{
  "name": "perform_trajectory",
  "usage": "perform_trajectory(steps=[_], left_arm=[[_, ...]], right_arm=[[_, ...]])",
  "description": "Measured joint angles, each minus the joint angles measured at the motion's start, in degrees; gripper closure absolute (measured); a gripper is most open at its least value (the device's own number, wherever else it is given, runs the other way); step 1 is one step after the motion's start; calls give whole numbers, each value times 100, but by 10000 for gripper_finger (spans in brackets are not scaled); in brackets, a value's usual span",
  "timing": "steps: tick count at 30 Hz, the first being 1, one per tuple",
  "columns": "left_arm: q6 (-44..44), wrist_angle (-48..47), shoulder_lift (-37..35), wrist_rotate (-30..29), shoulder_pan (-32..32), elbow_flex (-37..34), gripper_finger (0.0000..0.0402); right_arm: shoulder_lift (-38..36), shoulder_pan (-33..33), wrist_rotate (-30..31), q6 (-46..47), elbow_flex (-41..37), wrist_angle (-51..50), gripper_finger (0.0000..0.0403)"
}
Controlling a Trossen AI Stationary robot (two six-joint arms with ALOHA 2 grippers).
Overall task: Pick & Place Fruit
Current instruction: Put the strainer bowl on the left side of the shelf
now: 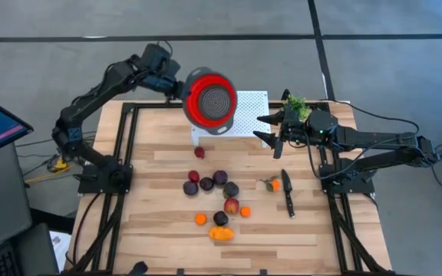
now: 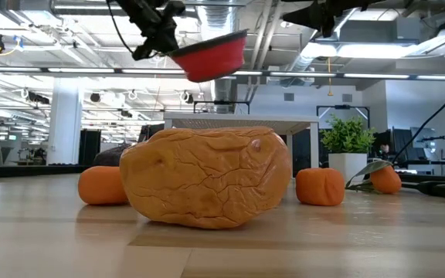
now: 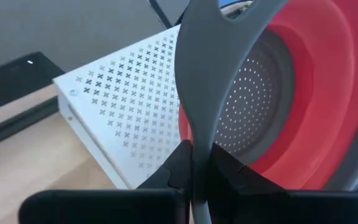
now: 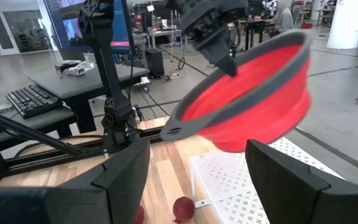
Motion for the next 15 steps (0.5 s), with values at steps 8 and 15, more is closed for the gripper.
perform_trajectory(steps=[8,15], left_arm=[[-131,-132,596,274,251,42,383],[-134,-149,894,300,251,42,383]], right_arm=[[1,-1,0,0,0,-2,143],[0,0,-1,1,0,-50,143]])
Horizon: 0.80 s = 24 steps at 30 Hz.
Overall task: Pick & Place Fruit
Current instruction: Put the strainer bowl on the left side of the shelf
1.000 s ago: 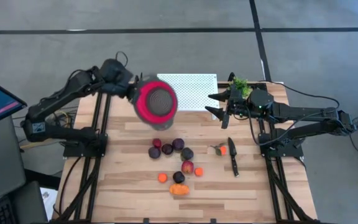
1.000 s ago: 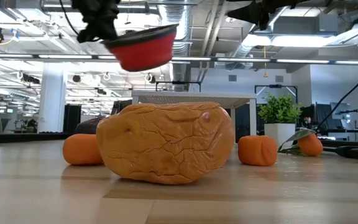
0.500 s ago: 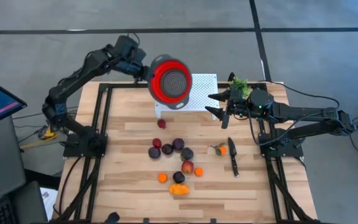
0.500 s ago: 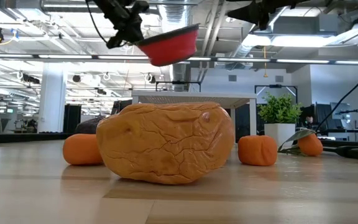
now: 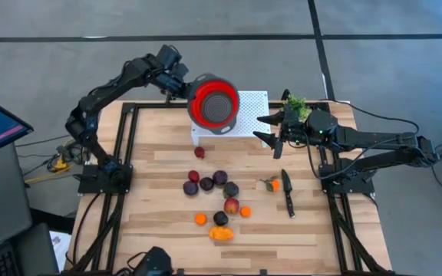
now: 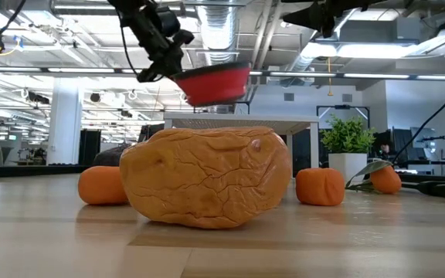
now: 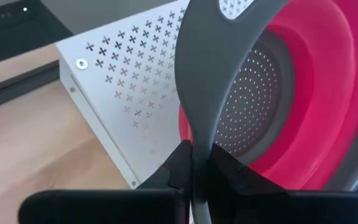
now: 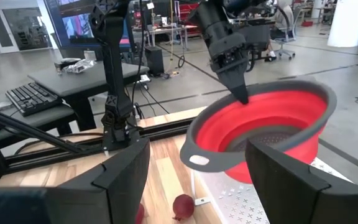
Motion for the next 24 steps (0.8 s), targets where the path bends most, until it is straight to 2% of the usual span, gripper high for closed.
perform_trajectory(steps=[16,24], left_arm=[[1,-20,123,-197,46,-7,383],[-10,24,119,-195,52,-276,382]], right_arm=[[0,15,-1,99,0,-116,143],[0,17,-1,152,0,-99,143]])
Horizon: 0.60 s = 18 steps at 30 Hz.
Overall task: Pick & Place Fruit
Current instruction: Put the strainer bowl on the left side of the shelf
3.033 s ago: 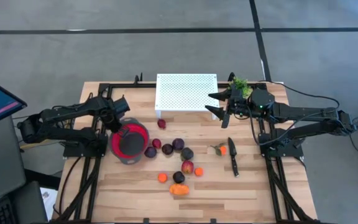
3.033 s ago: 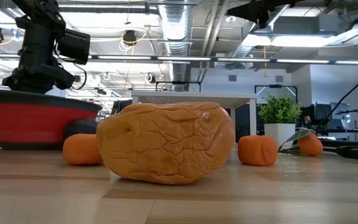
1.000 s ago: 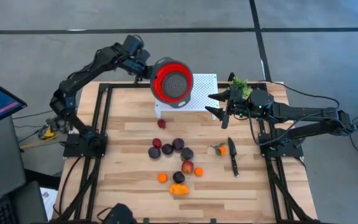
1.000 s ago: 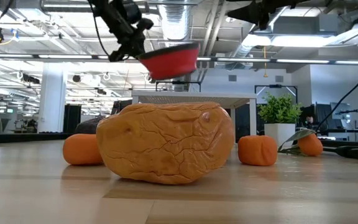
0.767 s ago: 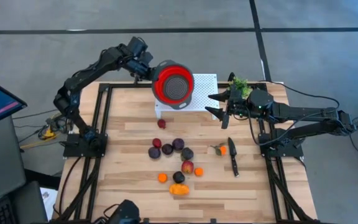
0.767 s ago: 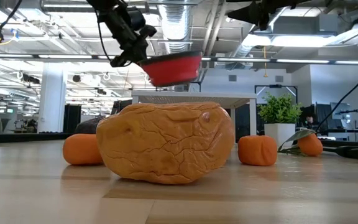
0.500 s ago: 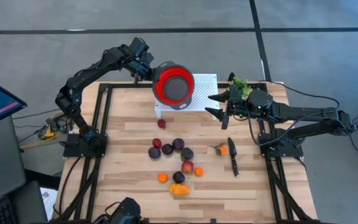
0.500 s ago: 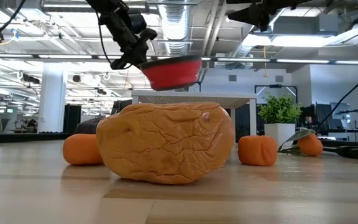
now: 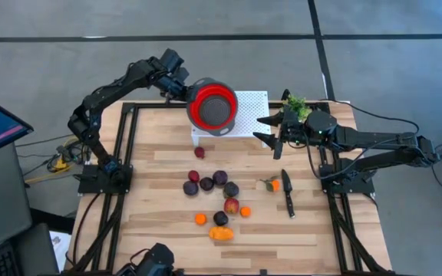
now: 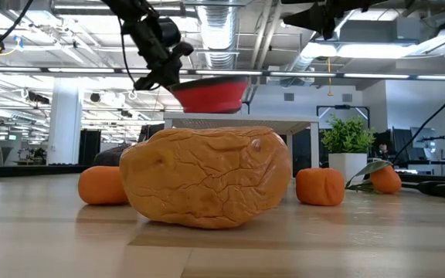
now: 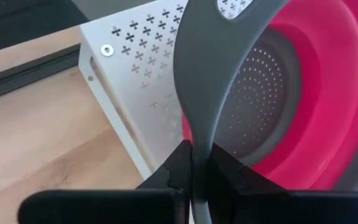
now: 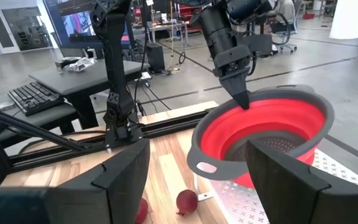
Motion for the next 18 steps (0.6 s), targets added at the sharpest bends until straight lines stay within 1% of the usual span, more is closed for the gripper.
perform_trajectory(steps=[4,7,10,18], left_arm=[[152,57,0,4,0,-17,382],[219,164,-2,-4,-9,-22,374],[253,321,-2,-8,-9,-25,354],[322,612,-20,-15,28,-26,285]], right_arm=[[0,-2,-1,0,0,0,143],[0,-2,0,0,0,0,143],[0,-2,0,0,0,0,143],[0,-4,0,0,0,0,143]])
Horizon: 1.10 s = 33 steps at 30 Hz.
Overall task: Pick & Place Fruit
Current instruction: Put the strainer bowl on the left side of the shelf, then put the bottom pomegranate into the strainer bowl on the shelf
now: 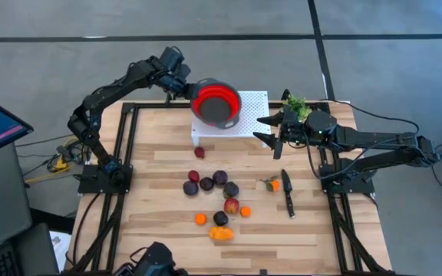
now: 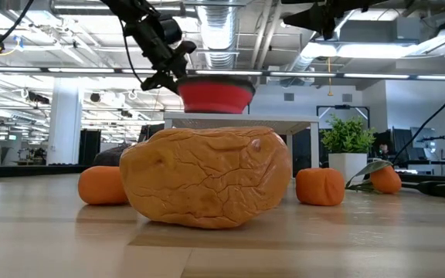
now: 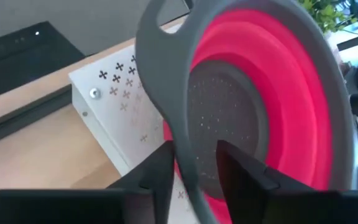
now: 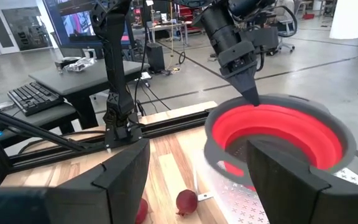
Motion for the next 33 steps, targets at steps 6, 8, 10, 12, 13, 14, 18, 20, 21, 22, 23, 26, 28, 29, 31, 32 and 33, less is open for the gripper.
perform_trajectory(steps=[6,8,10,12,13,14,18,20,21,22,23,26,28,29,31,32,33], left_arm=[[223,22,-138,-5,100,0,253],[328,56,-242,-5,105,0,244],[435,60,-381,0,175,0,237],[628,67,-561,3,229,0,231],[721,68,-672,1,269,0,229],[737,65,-799,-4,311,0,228],[755,105,-1351,-15,345,2,227],[880,106,-1626,-9,286,2,229],[952,112,-1760,-5,239,2,231],[1036,121,-1887,-2,178,2,232],[1071,133,-2008,-3,110,2,234],[1081,231,-2308,-2,-146,2,237],[1086,329,-2467,0,-354,2,238],[1088,384,-2530,0,-470,2,238],[1088,506,-2617,2,-724,2,238],[1088,562,-2645,1,-880,2,238],[1088,608,-2661,0,-1032,2,238]], right_arm=[[0,-4,0,0,0,0,143],[0,-4,0,0,0,0,143],[0,-4,0,0,0,0,143],[0,-4,0,0,0,0,143],[0,-4,0,-1,0,1,143],[0,-6,0,-2,0,8,143],[0,-13,0,-2,0,22,143],[0,-13,0,-2,0,22,143],[0,-13,0,-2,0,22,143],[2,-13,0,-4,0,22,143],[0,-13,0,-3,0,22,143],[0,-13,0,-2,0,22,143],[0,-13,0,-2,0,22,143],[0,-13,0,-2,0,22,143],[0,-13,0,-2,0,22,143],[0,-13,0,0,0,22,143],[0,-13,0,-2,0,22,143]])
